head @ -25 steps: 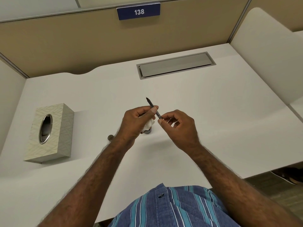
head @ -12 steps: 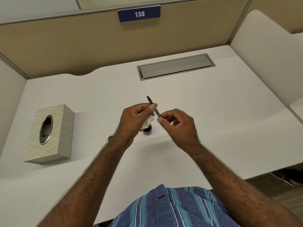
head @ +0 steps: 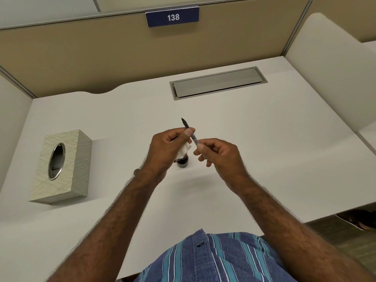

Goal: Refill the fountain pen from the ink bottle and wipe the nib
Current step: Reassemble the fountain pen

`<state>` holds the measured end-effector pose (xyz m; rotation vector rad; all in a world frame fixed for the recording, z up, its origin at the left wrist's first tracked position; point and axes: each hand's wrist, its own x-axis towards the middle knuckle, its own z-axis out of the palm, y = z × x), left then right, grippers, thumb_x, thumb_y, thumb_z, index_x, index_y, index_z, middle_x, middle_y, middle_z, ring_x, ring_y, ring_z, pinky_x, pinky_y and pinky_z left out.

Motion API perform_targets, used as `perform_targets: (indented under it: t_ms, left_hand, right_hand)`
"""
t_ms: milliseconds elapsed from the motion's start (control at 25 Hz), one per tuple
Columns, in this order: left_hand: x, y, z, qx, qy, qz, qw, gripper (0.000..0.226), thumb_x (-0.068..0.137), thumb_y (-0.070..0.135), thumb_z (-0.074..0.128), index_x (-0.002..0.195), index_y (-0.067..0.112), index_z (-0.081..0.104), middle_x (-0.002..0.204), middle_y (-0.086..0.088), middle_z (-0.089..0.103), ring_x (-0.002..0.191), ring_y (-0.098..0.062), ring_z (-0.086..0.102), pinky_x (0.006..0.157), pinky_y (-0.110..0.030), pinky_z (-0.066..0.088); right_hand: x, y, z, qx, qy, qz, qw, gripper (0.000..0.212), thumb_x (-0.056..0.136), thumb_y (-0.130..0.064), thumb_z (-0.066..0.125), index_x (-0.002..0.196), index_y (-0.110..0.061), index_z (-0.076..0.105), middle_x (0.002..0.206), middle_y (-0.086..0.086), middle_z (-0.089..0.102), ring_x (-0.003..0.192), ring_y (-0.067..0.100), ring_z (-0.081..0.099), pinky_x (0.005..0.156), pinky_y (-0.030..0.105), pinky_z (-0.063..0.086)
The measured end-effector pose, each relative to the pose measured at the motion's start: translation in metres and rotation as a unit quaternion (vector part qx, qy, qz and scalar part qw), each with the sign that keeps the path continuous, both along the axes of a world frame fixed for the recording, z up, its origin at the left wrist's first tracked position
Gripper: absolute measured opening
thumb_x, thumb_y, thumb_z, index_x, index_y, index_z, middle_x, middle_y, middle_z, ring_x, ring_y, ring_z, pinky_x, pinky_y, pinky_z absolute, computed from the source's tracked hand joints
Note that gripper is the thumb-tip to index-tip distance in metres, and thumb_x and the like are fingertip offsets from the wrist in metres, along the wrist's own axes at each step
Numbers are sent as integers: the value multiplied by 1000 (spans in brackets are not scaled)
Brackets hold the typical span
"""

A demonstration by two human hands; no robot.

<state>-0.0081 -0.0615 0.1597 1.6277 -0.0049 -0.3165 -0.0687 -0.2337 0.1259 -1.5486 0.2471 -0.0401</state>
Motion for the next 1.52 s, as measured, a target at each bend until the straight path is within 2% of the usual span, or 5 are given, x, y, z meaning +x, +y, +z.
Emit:
perform_targets:
  t_ms: [400,560,720,1360,1520]
  left_hand:
    - [-1,1,-4,3,-3,-3,1000,20,96,41,73,101,26,84,79,9,71,78,-16,65,50,-18,42]
    - [-2,2,-4,3,-4,-4,1000,18,96,41,72,101,28,84,81,8,72,78,-15,64,54,-21,43]
    - [-2,3,-4,-2,-2,-1,1000,19,97,40,71,101,27,84,82,6,71,78,-18,62,52,-23,41]
    - [-3,4,-2,-16,17,-14,1000,22,100,36,67,111,24,83,82,9,71,81,-9,66,53,-17,43]
    - [-3,4,-1,-10,15,-14,1000,20,100,36,68,103,24,84,90,1,75,74,-10,60,52,-17,42]
  right_hand:
    - [1,2,1,21,16,7,1000,20,108,-22,62,115,-8,74,93,11,83,78,22,70,64,33,51]
    - [0,4,2,10,17,19,1000,18,102,-22,72,117,-10,70,92,11,83,76,20,72,65,34,52]
    - [1,4,0,20,16,33,999,22,110,-23,58,116,-9,74,93,12,82,75,22,70,64,35,52]
    - [3,3,2,15,33,30,999,30,111,-30,56,112,-7,76,92,12,82,76,23,70,63,36,50]
    - [2,3,3,9,27,27,999,19,106,-26,65,114,-11,74,90,10,81,75,21,71,61,32,50]
